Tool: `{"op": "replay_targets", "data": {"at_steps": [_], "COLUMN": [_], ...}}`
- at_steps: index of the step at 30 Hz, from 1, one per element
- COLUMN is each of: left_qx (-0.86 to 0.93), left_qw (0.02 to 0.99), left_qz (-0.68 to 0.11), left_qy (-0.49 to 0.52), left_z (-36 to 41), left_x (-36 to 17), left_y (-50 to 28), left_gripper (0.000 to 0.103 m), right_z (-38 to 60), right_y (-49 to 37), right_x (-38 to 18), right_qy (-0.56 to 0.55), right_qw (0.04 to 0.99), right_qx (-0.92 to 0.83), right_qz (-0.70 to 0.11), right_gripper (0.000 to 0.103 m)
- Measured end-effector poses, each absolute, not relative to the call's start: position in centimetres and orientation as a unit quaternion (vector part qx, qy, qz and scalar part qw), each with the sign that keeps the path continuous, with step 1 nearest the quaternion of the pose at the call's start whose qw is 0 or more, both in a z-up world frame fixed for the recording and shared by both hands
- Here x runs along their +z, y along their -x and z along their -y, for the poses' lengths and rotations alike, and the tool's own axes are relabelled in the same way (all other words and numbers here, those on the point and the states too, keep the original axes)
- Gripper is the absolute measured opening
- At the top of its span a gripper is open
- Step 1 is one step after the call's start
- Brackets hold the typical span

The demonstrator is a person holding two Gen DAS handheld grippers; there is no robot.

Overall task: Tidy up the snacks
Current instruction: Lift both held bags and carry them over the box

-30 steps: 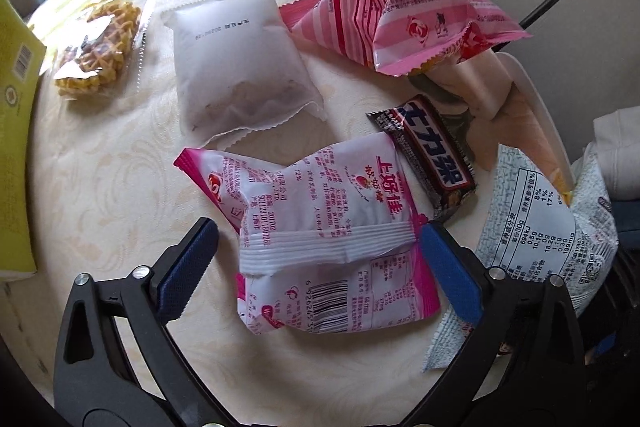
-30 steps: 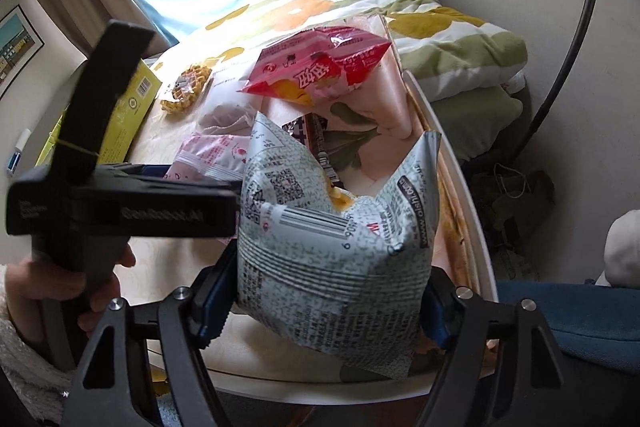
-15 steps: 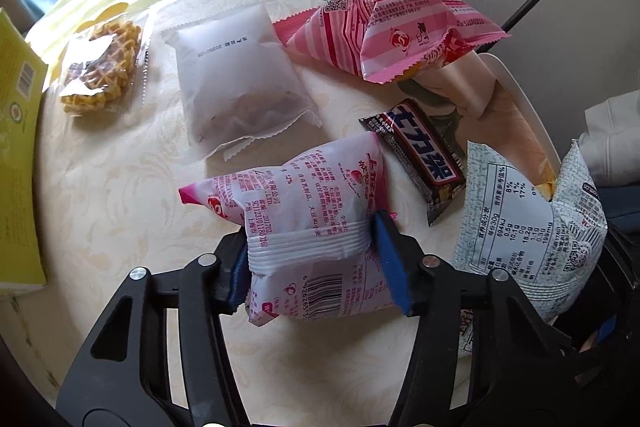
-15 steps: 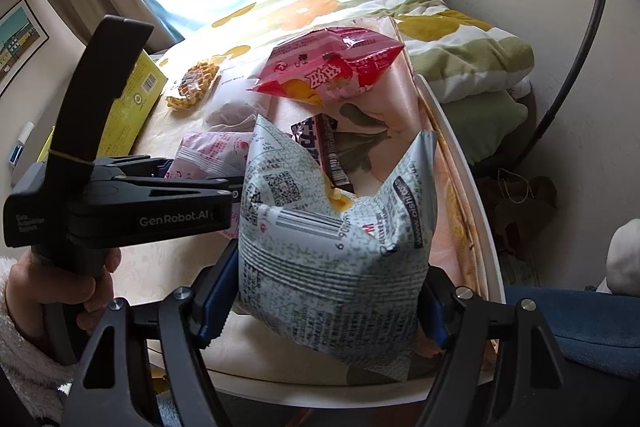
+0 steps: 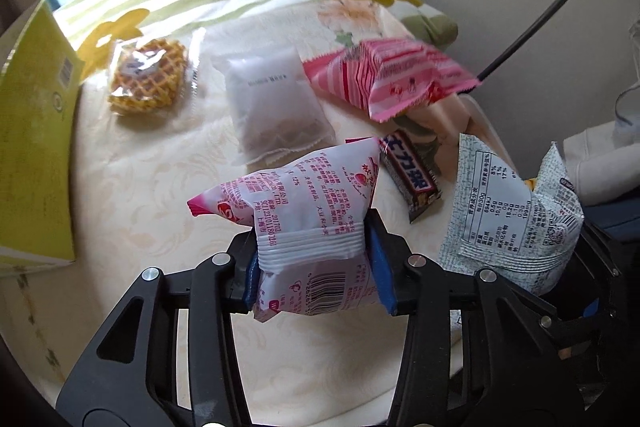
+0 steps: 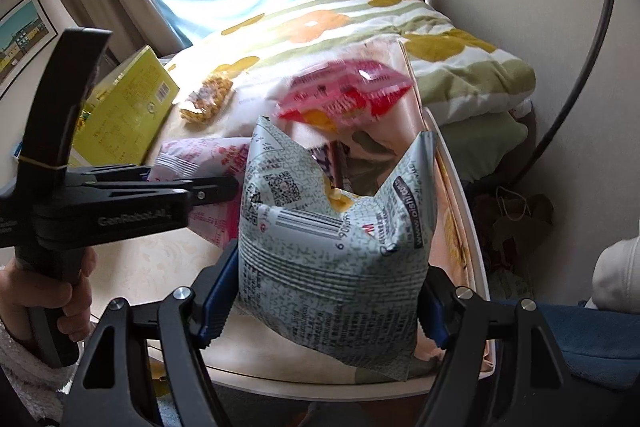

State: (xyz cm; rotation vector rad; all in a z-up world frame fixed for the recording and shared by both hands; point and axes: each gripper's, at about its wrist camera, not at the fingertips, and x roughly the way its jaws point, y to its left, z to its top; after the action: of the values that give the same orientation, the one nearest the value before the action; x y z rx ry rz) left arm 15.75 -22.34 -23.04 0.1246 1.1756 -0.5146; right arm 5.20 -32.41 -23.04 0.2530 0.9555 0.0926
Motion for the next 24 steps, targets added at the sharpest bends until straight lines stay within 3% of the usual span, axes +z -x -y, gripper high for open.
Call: {"op": "replay_targets", "data": {"at_steps": [14,24], "left_qx": [-0.177,-0.121], "left_qw": [0.858,0.89], "left_qz": [-0.482,-0.437], "left_qy": [0.024,0.053], "left_z": [12.5,0.4], "left_x": [-11.8,-7.3], "left_y": [-18.1,-21.4], "left_gripper": [0.04,0.04], "right_z": [28.0,17.9], "right_y": [-10.1,-17.1], "right_x": [-13.8,-7.6], "right_qy": [-0.069,-0.047], "right_qw": [0.902,0.91], "right_qx": [0.092,0.153], "right_qz": [-0.416,-0.382], "right_gripper": [0.072,0.072]}}
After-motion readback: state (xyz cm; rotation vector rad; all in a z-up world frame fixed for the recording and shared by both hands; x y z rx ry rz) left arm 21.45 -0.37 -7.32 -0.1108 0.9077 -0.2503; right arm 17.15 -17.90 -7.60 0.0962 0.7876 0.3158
